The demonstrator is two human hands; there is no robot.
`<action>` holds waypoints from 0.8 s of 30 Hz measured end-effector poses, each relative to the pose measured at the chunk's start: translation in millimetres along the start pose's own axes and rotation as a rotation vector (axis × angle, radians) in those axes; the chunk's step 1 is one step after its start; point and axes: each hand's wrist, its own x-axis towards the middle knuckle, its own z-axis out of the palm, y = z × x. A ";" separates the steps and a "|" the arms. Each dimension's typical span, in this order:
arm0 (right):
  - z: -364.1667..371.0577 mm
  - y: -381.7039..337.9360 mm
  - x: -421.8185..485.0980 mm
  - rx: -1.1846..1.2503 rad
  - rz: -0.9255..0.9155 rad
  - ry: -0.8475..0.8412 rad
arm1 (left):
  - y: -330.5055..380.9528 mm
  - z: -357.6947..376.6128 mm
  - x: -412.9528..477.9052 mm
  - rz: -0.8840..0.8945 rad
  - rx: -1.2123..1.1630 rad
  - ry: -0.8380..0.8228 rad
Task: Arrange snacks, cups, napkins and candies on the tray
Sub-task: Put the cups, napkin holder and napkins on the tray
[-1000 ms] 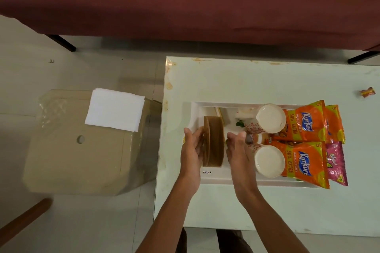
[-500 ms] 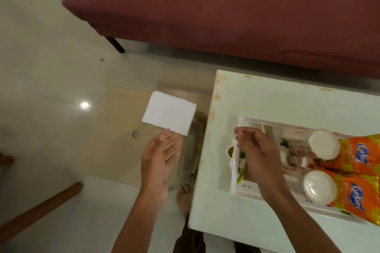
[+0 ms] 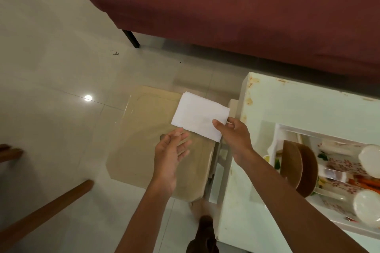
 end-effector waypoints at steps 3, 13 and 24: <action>7.9 -1.3 3.7 0.000 0.006 0.068 | -8.5 -0.5 -1.2 -0.028 0.021 -0.024; -6.4 -26.5 -24.7 0.237 -0.074 -0.055 | -43.3 16.1 -16.4 -0.270 -0.330 -0.087; -122.8 -21.9 -63.9 0.171 -0.011 -0.291 | -40.1 44.8 -19.8 -0.331 -0.714 -0.381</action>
